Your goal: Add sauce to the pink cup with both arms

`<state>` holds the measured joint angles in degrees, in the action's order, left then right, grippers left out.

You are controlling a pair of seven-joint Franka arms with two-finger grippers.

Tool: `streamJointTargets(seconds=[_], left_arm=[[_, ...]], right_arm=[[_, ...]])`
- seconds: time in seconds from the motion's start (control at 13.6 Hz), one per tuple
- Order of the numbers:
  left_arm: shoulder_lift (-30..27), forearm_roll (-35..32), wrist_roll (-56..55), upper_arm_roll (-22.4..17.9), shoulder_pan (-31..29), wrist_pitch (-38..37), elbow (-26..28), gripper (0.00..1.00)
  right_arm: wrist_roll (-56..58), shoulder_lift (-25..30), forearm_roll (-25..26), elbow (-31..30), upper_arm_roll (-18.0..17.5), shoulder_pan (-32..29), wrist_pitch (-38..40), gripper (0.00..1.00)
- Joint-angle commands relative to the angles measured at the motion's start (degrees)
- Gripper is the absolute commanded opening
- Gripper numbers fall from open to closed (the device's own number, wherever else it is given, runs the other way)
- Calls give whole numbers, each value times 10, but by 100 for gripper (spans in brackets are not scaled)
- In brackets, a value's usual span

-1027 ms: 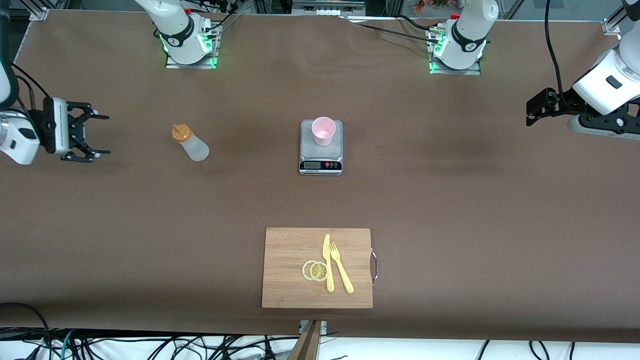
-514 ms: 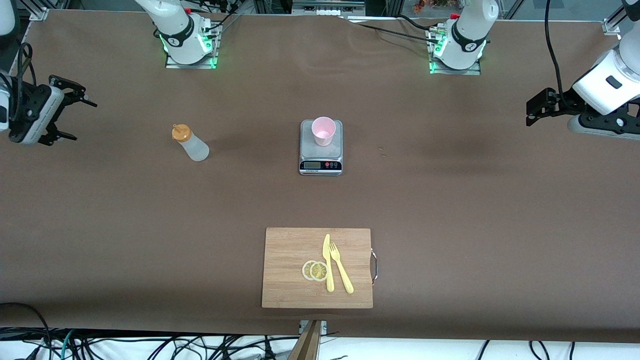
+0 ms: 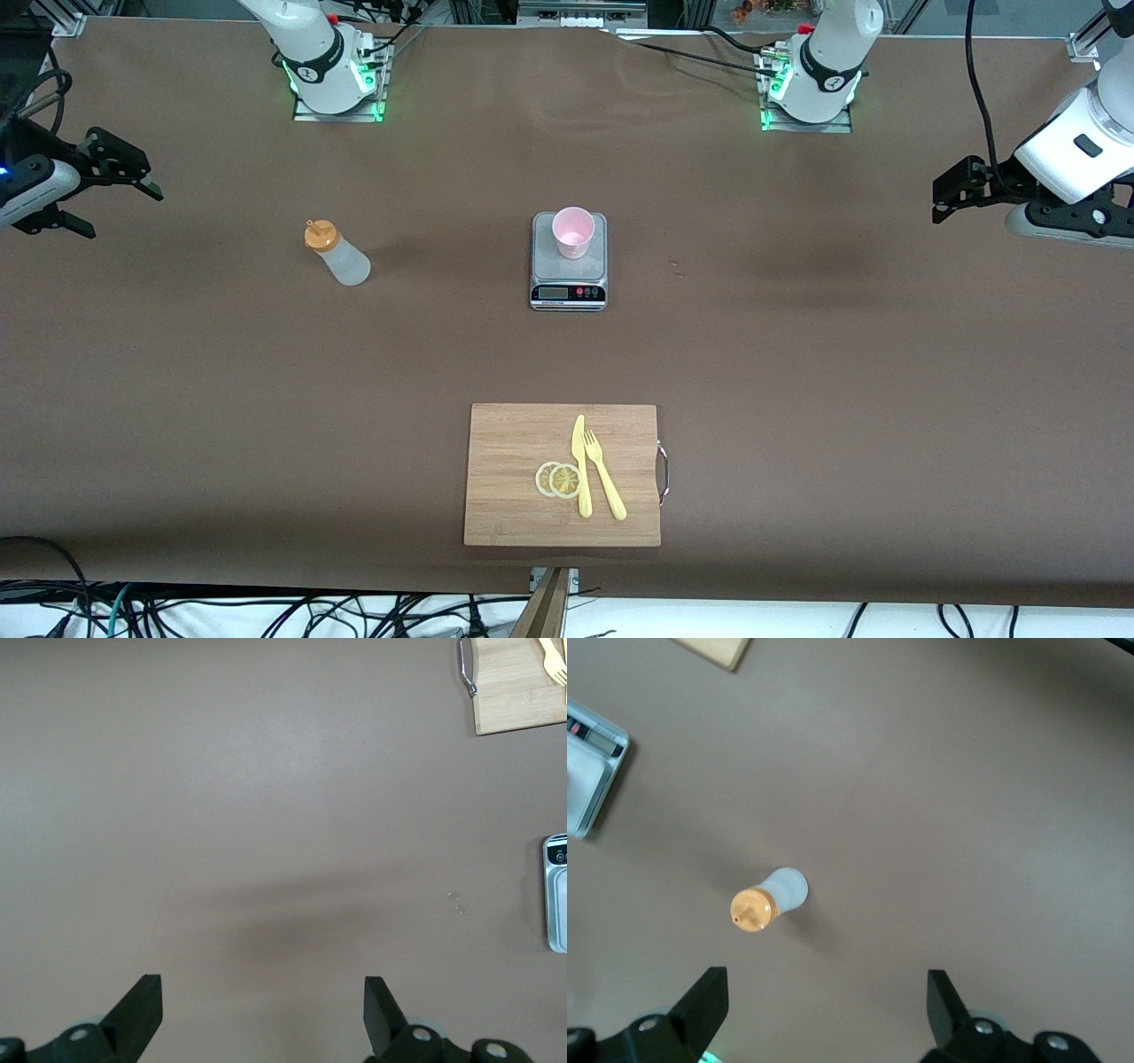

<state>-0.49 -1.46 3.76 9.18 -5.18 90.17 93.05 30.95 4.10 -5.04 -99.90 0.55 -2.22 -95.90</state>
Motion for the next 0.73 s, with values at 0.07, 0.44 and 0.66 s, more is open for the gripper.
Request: streamJointTargets(seconds=[0.07, 0.44, 0.66], left_arm=[[6, -4, -4, 3, -3, -11, -16, 100], [6, -3, -5, 3, -3, -11, -16, 100], [6, -3, -4, 3, -3, -11, -16, 100]], right_arm=[[-106, 14, 25, 1, -14, 19, 0, 99], [-136, 14, 20, 8, -12, 20, 31, 99], [-156, 15, 26, 11, -15, 20, 42, 99]])
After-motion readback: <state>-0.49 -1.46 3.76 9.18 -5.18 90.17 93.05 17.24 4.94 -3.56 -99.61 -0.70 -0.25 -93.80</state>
